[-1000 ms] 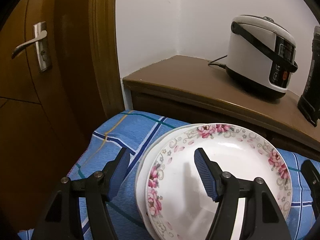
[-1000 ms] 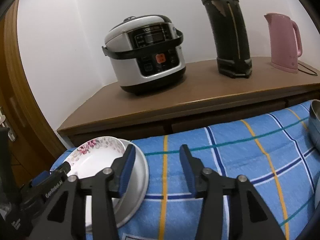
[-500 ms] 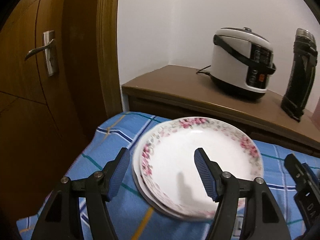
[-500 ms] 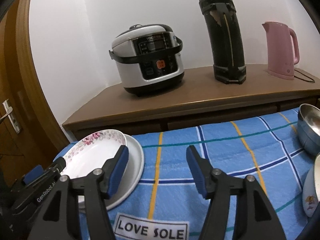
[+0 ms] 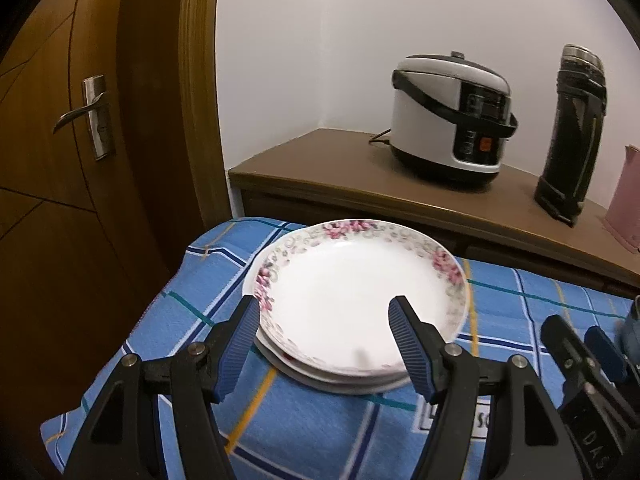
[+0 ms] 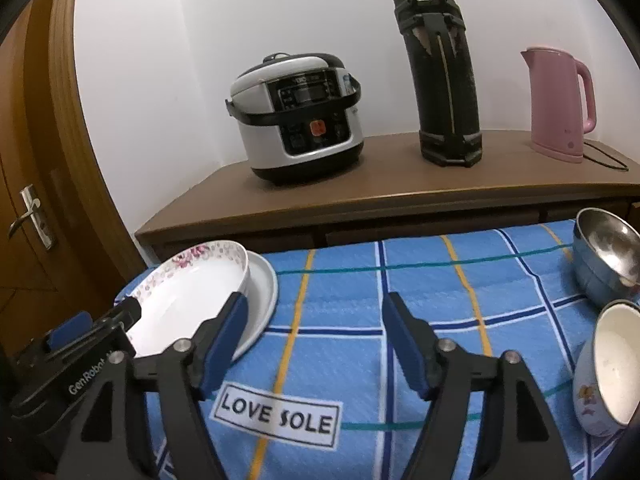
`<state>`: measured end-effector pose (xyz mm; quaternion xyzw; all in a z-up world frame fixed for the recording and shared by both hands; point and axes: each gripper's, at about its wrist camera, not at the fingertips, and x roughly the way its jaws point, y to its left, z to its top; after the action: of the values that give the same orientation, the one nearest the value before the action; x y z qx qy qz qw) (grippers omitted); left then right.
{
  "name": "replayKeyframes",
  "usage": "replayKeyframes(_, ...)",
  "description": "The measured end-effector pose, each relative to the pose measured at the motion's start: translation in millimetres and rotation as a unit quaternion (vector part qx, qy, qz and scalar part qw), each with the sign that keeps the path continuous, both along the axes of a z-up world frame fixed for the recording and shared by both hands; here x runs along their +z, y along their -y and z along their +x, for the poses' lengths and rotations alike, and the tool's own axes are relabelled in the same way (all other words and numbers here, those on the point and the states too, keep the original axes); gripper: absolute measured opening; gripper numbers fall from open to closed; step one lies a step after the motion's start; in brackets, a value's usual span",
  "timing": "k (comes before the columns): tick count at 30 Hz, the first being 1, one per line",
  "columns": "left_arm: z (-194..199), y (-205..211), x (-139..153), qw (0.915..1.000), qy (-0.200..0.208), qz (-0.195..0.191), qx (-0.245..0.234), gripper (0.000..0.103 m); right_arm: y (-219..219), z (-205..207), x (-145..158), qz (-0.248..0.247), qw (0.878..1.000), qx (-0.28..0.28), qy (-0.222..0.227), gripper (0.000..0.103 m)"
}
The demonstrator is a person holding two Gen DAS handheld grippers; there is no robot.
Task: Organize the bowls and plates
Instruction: 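Withdraw both grippers up and away from the plate stack, then move both grippers to the rim of the pink plastic bowl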
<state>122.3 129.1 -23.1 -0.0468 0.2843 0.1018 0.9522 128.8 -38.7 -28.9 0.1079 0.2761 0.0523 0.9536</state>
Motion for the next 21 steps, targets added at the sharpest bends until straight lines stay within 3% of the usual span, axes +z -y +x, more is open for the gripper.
replayKeyframes(13,-27,31,5,0.9993,-0.008,-0.012,-0.035,0.069,21,-19,4,-0.030,0.999,-0.002,-0.031,0.073)
replayKeyframes(21,-39,52,7,0.9981,-0.011,-0.011,-0.060,0.069,37,-39,15,-0.036,0.999,-0.007,-0.024,0.073)
